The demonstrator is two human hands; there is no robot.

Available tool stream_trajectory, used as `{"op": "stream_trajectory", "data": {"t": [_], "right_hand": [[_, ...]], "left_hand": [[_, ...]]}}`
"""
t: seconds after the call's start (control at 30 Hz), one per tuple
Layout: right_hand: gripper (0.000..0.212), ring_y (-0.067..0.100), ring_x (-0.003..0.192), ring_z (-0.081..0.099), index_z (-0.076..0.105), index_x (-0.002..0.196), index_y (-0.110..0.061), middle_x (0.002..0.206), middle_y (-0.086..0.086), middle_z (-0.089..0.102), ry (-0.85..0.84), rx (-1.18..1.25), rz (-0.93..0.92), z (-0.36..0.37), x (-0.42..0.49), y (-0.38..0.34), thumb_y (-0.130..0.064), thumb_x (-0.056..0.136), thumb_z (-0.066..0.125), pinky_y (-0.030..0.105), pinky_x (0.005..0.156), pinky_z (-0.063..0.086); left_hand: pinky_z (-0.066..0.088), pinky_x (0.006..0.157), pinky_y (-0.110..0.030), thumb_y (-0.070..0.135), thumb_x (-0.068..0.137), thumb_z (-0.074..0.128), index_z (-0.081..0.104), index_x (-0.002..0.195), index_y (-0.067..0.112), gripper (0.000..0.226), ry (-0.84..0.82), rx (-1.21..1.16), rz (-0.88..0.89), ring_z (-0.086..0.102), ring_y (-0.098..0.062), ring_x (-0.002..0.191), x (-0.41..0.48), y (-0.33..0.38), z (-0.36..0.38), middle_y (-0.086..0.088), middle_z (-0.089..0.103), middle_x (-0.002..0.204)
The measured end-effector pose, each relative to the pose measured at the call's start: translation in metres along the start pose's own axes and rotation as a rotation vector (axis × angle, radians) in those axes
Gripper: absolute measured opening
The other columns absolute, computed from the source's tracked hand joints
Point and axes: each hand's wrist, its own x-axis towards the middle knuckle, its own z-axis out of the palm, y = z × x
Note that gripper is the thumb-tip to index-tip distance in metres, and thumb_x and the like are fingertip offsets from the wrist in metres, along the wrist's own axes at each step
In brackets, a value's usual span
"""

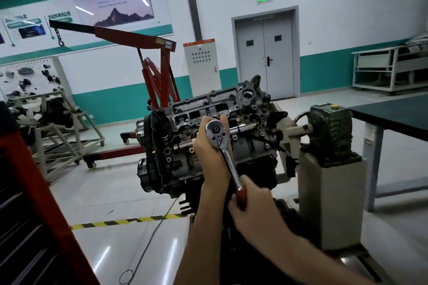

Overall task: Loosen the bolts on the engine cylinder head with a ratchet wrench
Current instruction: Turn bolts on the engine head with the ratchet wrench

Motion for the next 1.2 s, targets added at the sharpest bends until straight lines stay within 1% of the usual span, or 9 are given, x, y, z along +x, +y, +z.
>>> {"op": "stream_trajectory", "data": {"t": [0.13, 0.2, 0.3, 0.47, 0.67, 0.87, 0.97, 1.1, 1.2], "right_hand": [[0.022, 0.011, 0.045, 0.046, 0.037, 0.069, -0.022, 0.058, 0.002, 0.047, 0.009, 0.015, -0.055, -0.001, 0.005, 0.002, -0.014, 0.08, 0.054, 0.022, 0.045, 0.038], [0.017, 0.019, 0.05, 0.051, 0.037, 0.075, -0.02, 0.06, 0.0, 0.048, -0.066, -0.212, -0.157, -0.032, 0.019, 0.008, -0.019, 0.082, 0.053, 0.028, 0.048, 0.044], [0.01, 0.006, 0.05, 0.051, 0.043, 0.083, -0.022, 0.059, -0.011, 0.047, -0.136, -0.632, -0.38, -0.083, 0.052, 0.004, -0.022, 0.086, 0.052, 0.015, 0.046, 0.038], [0.017, 0.018, 0.057, 0.051, 0.041, 0.085, -0.02, 0.062, -0.005, 0.051, 0.098, -0.911, -0.477, -0.13, 0.093, -0.013, -0.026, 0.081, 0.056, 0.026, 0.057, 0.034], [0.02, -0.004, 0.047, 0.039, 0.037, 0.077, -0.026, 0.057, -0.015, 0.038, 0.062, -0.436, -0.214, -0.054, 0.033, 0.014, -0.021, 0.084, 0.056, 0.006, 0.041, 0.027], [0.031, 0.007, 0.035, 0.04, 0.035, 0.064, -0.023, 0.049, -0.005, 0.04, 0.119, 0.184, -0.046, 0.02, 0.0, 0.005, -0.007, 0.081, 0.056, 0.01, 0.038, 0.028], [0.023, 0.009, 0.039, 0.041, 0.036, 0.07, -0.022, 0.053, -0.002, 0.043, 0.023, -0.031, -0.119, -0.005, 0.011, 0.013, -0.013, 0.08, 0.055, 0.017, 0.041, 0.034], [0.025, -0.002, 0.042, 0.042, 0.036, 0.076, -0.025, 0.053, -0.013, 0.041, -0.093, -0.527, -0.346, -0.083, 0.052, 0.018, -0.016, 0.083, 0.057, 0.008, 0.039, 0.029], [0.018, 0.009, 0.05, 0.045, 0.043, 0.085, -0.021, 0.057, -0.014, 0.038, 0.018, -0.837, -0.448, -0.137, 0.09, 0.005, -0.023, 0.081, 0.06, 0.018, 0.052, 0.033]], "left_hand": [[0.035, 0.063, -0.014, 0.025, 0.091, 0.059, 0.036, 0.06, 0.027, 0.038, -0.116, -0.085, -0.049, 0.027, -0.001, 0.054, 0.008, 0.002, -0.01, 0.016, 0.033, 0.054], [0.029, 0.052, -0.014, 0.024, 0.094, 0.057, 0.037, 0.06, 0.022, 0.04, -0.144, 0.013, -0.028, 0.029, -0.001, 0.051, 0.011, -0.001, -0.022, 0.013, 0.034, 0.052], [0.028, 0.05, -0.015, 0.026, 0.096, 0.055, 0.039, 0.061, 0.021, 0.039, -0.203, 0.028, -0.053, 0.03, -0.001, 0.051, 0.013, -0.001, -0.037, 0.011, 0.034, 0.054], [0.025, 0.051, -0.017, 0.019, 0.096, 0.055, 0.039, 0.061, 0.026, 0.039, -0.315, 0.095, -0.057, 0.028, -0.002, 0.051, 0.019, 0.007, -0.038, 0.011, 0.034, 0.053], [0.034, 0.052, -0.03, 0.019, 0.095, 0.058, 0.043, 0.069, 0.016, 0.03, -0.185, 0.098, 0.024, 0.036, -0.011, 0.055, 0.007, 0.006, -0.029, 0.001, 0.039, 0.059], [0.035, 0.058, -0.024, 0.015, 0.093, 0.06, 0.04, 0.065, 0.015, 0.035, -0.174, 0.003, -0.016, 0.029, -0.006, 0.057, 0.005, 0.005, -0.007, 0.011, 0.033, 0.059], [0.035, 0.06, -0.019, 0.018, 0.093, 0.058, 0.038, 0.061, 0.026, 0.039, -0.171, -0.028, -0.069, 0.03, -0.003, 0.054, 0.011, 0.0, -0.015, 0.015, 0.035, 0.053], [0.028, 0.049, -0.017, 0.017, 0.094, 0.057, 0.037, 0.061, 0.011, 0.04, -0.234, 0.066, -0.033, 0.03, -0.004, 0.051, 0.013, -0.002, -0.026, 0.004, 0.035, 0.052], [0.025, 0.048, -0.023, 0.003, 0.087, 0.056, 0.046, 0.063, 0.01, 0.028, -0.339, 0.091, -0.027, 0.026, -0.005, 0.05, 0.016, 0.003, -0.025, 0.007, 0.037, 0.05]]}}
